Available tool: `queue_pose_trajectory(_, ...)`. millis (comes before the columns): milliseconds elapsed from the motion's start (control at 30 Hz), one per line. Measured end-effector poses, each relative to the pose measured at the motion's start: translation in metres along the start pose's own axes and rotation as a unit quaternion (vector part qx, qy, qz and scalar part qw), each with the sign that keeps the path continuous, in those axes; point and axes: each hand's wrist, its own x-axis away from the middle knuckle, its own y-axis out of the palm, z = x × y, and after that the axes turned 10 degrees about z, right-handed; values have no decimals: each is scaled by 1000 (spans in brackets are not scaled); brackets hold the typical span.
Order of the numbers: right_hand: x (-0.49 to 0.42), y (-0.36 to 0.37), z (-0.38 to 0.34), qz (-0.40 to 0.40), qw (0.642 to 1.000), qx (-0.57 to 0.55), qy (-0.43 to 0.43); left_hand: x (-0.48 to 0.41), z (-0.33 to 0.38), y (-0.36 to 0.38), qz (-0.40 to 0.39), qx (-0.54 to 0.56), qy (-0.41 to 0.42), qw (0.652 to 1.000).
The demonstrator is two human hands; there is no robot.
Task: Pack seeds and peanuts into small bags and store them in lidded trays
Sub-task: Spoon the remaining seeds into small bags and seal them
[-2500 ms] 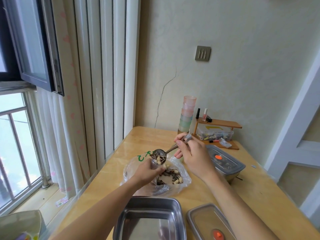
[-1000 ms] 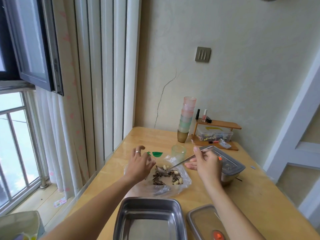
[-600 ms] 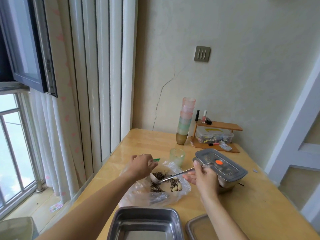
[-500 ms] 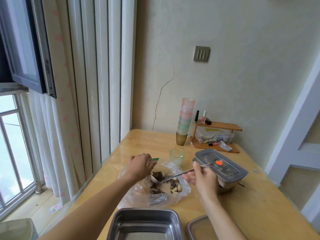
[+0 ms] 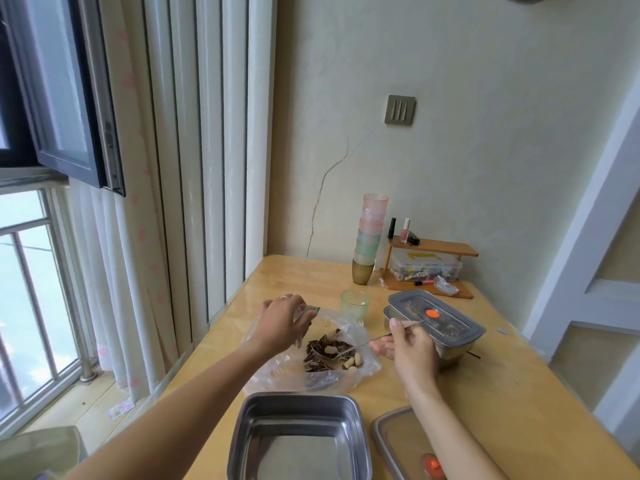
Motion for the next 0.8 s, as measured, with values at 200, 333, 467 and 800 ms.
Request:
queue_pose_trajectory(200, 8, -6, 7, -8, 1000, 2, 11, 9, 8, -15, -21, 15, 50, 998)
queue_pose_trajectory(333, 10, -8, 11, -13, 999, -24, 17, 11, 12, -22, -38, 18, 54, 998)
queue_pose_trajectory(467, 9, -8, 11, -30, 998, -45, 11, 14, 10, -24, -57, 11, 49, 997)
queue_pose_trajectory(800, 8, -10, 18, -37, 998, -54, 23, 22, 3, -18, -30, 3, 20, 999)
